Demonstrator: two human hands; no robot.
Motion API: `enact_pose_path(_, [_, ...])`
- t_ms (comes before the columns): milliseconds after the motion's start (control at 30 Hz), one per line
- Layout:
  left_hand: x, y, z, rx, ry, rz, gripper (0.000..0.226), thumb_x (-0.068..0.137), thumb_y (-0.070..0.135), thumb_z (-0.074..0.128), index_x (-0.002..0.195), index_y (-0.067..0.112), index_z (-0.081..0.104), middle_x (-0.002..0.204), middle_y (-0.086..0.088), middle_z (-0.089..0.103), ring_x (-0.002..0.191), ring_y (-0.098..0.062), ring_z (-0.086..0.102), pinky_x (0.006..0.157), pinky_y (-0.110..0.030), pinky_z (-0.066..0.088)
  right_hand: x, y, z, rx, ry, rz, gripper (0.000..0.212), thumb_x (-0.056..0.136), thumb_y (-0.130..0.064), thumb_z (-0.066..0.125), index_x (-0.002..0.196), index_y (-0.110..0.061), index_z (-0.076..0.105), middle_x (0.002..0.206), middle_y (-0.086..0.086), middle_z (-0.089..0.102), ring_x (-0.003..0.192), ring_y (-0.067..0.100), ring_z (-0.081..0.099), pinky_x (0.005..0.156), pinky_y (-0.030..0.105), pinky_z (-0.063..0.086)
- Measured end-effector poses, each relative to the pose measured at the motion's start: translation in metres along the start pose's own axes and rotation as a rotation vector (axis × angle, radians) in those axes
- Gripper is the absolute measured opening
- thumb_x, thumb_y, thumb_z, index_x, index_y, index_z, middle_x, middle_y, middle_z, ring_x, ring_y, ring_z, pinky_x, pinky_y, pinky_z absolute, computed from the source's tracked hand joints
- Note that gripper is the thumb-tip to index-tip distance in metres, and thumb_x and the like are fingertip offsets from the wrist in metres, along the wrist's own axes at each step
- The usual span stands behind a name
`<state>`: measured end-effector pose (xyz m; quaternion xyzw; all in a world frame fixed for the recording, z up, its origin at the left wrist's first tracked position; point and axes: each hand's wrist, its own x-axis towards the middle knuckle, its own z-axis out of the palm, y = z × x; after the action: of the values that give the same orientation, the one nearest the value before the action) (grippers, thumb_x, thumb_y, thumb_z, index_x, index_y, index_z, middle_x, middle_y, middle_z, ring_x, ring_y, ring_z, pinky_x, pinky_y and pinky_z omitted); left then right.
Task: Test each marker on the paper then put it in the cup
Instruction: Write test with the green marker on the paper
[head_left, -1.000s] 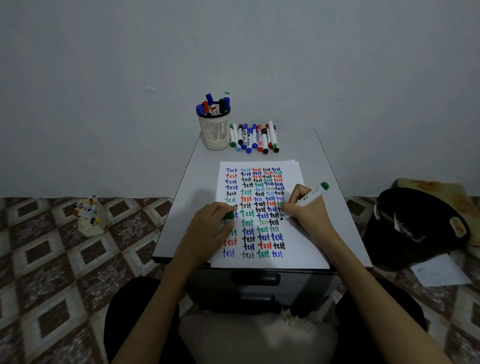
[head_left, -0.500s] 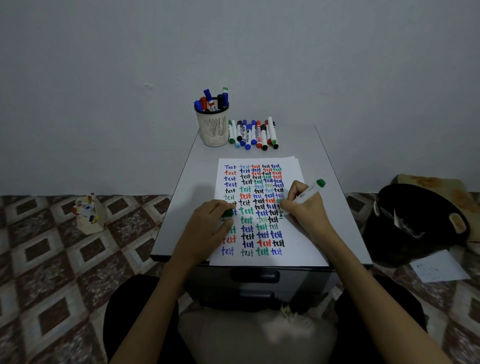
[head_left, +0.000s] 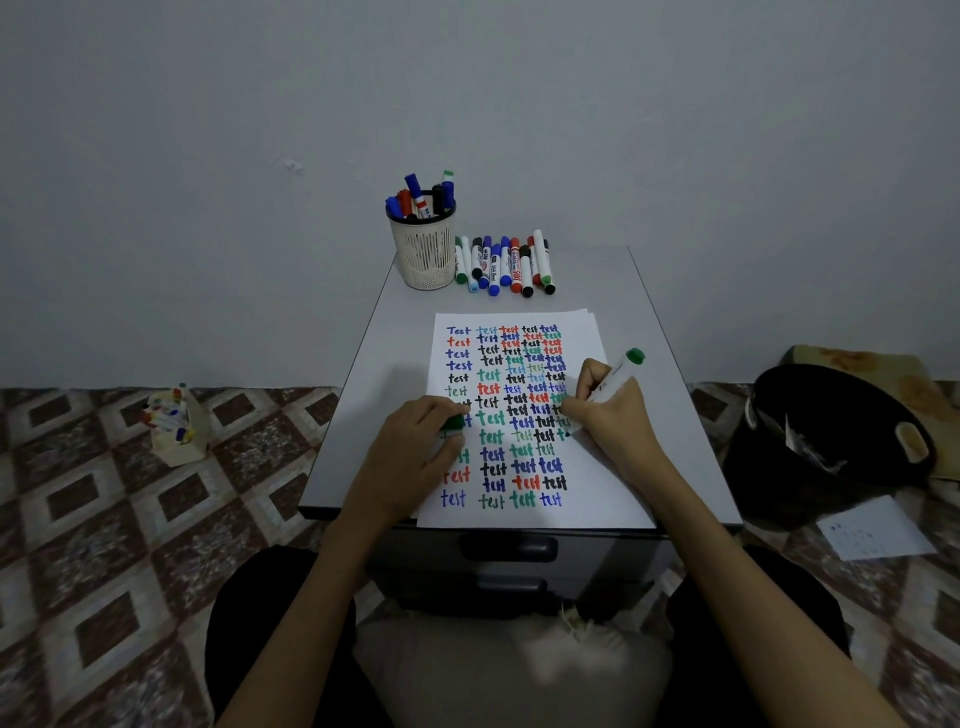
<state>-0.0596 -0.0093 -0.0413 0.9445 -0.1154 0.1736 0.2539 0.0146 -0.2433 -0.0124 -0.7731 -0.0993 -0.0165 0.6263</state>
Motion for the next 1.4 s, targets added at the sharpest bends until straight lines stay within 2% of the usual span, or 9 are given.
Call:
enact_pose_path(167, [0.0,0.0003,-0.0001,0.005,0.006,-0.004,0.041,0.091,0.044,0.035,0.119,0.019,0.053,0.115,0.003,0.055,0.1,-0.009,0.05,0.086,-0.025,0.043,-0.0002,0.0015,-0.0017,-0.003,-0.016,-0.004,0.028,0.078,0.01,0.064,0.066,-0.004,0.043,0.068,0.027,0.049,0.063,0.027,0.054,0.061,0.036,0.05])
enact_pose_path(300, [-0.0005,-0.0016,0.0008,0.013,0.001,-0.012,0.041,0.091,0.044,0.035,0.118,0.02,0.052,0.115,0.003,0.055,0.099,-0.007,0.048,0.087,-0.024,0.042,-0.0007,0.0008,-0.0009,-0.014,-0.037,0.01,0.025,0.075,0.005,0.066,0.067,-0.003,0.044,0.077,0.038,0.05,0.072,0.049,0.054,0.069,0.056,0.054])
enact_pose_path(500, [0.0006,0.0,0.0004,0.005,0.003,-0.006,0.042,0.091,0.044,0.035,0.119,0.018,0.053,0.115,0.001,0.055,0.101,-0.009,0.05,0.087,-0.025,0.043,-0.0008,0.0031,-0.0027,0.017,0.027,-0.001,0.022,0.077,0.011,0.062,0.071,0.008,0.041,0.077,0.038,0.049,0.071,0.045,0.055,0.068,0.052,0.054])
enact_pose_path(600, [-0.0003,0.0006,0.0003,0.005,0.0,-0.01,0.043,0.091,0.044,0.035,0.119,0.018,0.053,0.115,0.001,0.055,0.101,-0.01,0.05,0.087,-0.027,0.045,-0.0016,0.002,-0.0014,0.019,-0.003,0.012,0.026,0.074,0.002,0.065,0.07,0.006,0.04,0.077,0.037,0.051,0.079,0.054,0.055,0.068,0.06,0.053])
enact_pose_path(767, [0.0003,0.0012,-0.0005,0.003,0.001,-0.005,0.041,0.091,0.042,0.036,0.119,0.018,0.054,0.115,0.001,0.055,0.101,-0.011,0.051,0.088,-0.03,0.047,-0.001,0.0009,-0.0018,0.017,-0.006,0.02,0.025,0.075,0.012,0.065,0.066,-0.001,0.044,0.069,0.031,0.048,0.067,0.033,0.053,0.067,0.049,0.053])
enact_pose_path(933, [0.0,0.001,-0.0009,0.008,-0.002,-0.004,0.041,0.091,0.042,0.036,0.119,0.017,0.054,0.115,0.0,0.056,0.101,-0.011,0.051,0.087,-0.03,0.047,-0.0025,0.0005,-0.0019,0.027,0.056,0.009,0.024,0.078,0.013,0.062,0.068,0.0,0.044,0.07,0.03,0.049,0.067,0.03,0.054,0.061,0.036,0.053])
enact_pose_path(1100, [-0.0011,0.0029,-0.0015,-0.001,0.001,-0.011,0.043,0.091,0.043,0.035,0.119,0.017,0.054,0.116,0.0,0.055,0.1,-0.01,0.05,0.087,-0.027,0.045,-0.0016,0.0006,-0.0022,0.052,0.061,-0.008,0.03,0.079,0.016,0.056,0.067,-0.006,0.04,0.062,0.013,0.04,0.057,0.017,0.047,0.053,0.026,0.045])
enact_pose_path(1267, [-0.0008,0.0017,-0.0011,-0.009,0.006,-0.004,0.043,0.09,0.042,0.036,0.119,0.016,0.054,0.116,0.0,0.056,0.102,-0.013,0.051,0.088,-0.03,0.045,-0.0017,0.0027,-0.0012,0.069,0.027,-0.013,0.023,0.07,-0.002,0.06,0.068,0.004,0.038,0.07,0.034,0.042,0.065,0.03,0.047,0.061,0.038,0.044])
enact_pose_path(1400, [-0.0005,0.0019,-0.0014,-0.01,0.014,-0.002,0.042,0.091,0.041,0.036,0.119,0.016,0.054,0.116,0.0,0.056,0.102,-0.013,0.051,0.088,-0.033,0.047,-0.0017,0.0017,-0.0017,0.084,-0.022,0.013,0.022,0.075,0.012,0.06,0.067,0.002,0.042,0.065,0.023,0.043,0.065,0.029,0.047,0.059,0.035,0.046])
